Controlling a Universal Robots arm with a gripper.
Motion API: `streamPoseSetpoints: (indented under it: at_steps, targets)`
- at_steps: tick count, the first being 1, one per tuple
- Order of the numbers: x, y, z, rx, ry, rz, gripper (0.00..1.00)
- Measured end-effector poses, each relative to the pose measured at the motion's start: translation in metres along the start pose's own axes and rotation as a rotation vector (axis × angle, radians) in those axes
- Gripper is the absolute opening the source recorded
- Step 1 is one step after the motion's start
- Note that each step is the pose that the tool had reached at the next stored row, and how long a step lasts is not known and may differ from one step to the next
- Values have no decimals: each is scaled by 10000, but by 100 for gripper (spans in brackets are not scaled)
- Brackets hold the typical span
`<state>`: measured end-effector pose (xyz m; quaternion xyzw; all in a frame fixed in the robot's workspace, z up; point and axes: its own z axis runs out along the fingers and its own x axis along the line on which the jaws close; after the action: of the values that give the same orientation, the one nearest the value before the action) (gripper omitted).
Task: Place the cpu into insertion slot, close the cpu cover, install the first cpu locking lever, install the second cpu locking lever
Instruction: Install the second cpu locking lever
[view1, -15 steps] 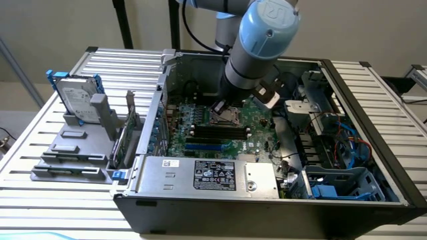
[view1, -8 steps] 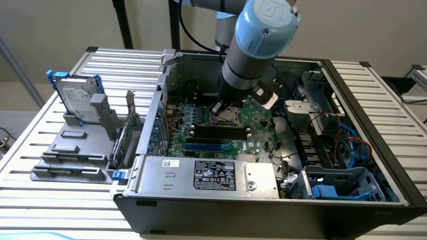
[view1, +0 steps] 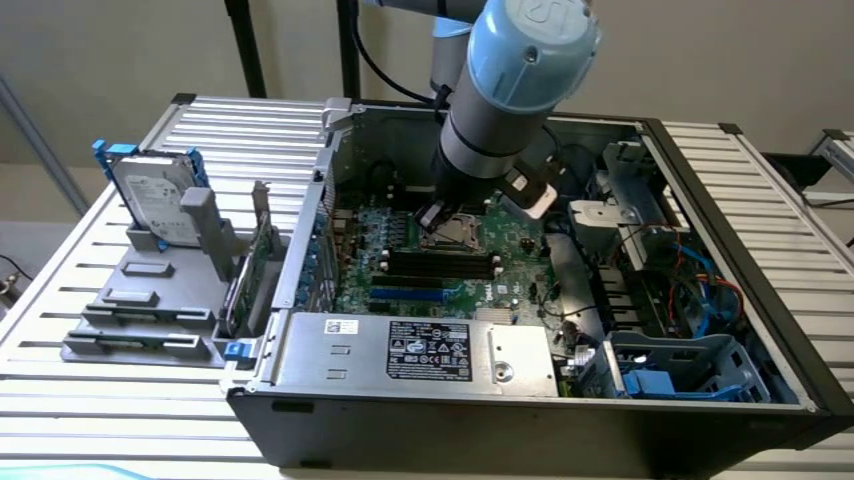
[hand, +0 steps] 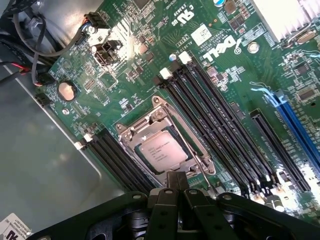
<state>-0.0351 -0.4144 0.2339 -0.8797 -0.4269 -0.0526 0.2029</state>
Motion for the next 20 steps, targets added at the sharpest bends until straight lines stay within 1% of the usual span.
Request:
streamPoseSetpoints:
  at_steps: [3,11,14,17,20]
  targets:
    - [-26,-7,-38,-24,-29,1,11]
    - [-105,-58,-77,-191,-176,2,11]
    - [-136,-75,-88,-243,-229,5,11]
    - [-177,-66,-105,-252,-241,5,11]
    - [-207,-51,-118,-237,-244,14,11]
